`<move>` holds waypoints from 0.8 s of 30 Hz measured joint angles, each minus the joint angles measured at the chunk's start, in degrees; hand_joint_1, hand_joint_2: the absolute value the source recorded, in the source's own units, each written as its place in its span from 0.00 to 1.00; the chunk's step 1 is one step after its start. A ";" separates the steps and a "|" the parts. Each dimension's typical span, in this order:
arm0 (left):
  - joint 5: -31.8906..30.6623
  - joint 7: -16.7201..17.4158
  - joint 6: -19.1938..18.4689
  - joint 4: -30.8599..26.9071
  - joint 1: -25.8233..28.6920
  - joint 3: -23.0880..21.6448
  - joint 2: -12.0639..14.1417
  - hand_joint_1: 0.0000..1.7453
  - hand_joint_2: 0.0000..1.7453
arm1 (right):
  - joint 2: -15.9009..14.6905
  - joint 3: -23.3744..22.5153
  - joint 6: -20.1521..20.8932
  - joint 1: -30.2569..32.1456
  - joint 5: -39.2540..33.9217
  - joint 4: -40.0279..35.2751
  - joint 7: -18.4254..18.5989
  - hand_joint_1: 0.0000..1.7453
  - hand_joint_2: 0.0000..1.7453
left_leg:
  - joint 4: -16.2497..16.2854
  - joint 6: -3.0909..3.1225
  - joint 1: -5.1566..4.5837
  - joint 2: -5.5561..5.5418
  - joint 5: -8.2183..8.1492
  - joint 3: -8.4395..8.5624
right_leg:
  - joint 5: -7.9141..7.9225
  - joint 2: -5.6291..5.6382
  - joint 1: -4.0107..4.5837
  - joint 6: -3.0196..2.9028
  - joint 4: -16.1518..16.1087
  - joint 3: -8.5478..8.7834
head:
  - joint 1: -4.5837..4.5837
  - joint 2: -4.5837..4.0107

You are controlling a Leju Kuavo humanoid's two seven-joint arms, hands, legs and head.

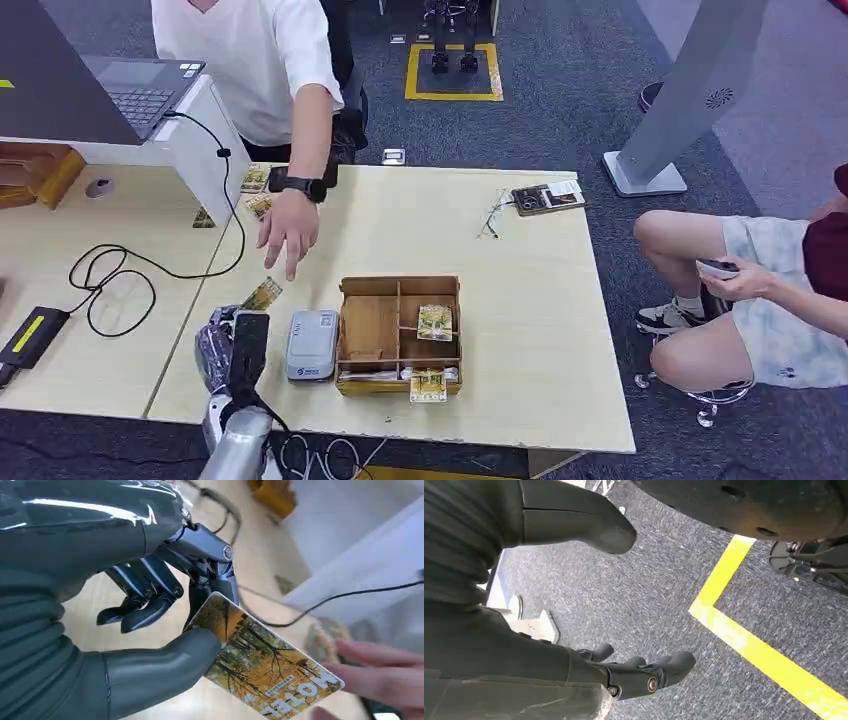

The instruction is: Pass the card to the sensor for recognition and then transmit it.

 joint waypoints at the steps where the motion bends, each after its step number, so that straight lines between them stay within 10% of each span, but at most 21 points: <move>1: -1.75 -0.11 0.00 -1.51 0.13 0.04 -0.74 1.00 1.00 | 0.00 0.07 0.02 0.00 0.04 0.00 0.00 0.00 1.00 | 0.00 0.01 0.00 -0.01 0.00 -0.01 | 0.00 -0.01 0.00 0.00 0.00 0.00 | 0.00 0.00; 24: -4.50 3.59 -0.02 -10.24 -1.67 -3.24 -3.38 1.00 1.00 | 0.00 1.51 -0.09 -0.29 1.03 0.00 -0.20 0.00 1.00 | 0.02 0.00 -0.01 0.01 0.00 0.02 | 0.01 0.04 -0.01 0.00 0.00 -0.03 | -0.02 0.00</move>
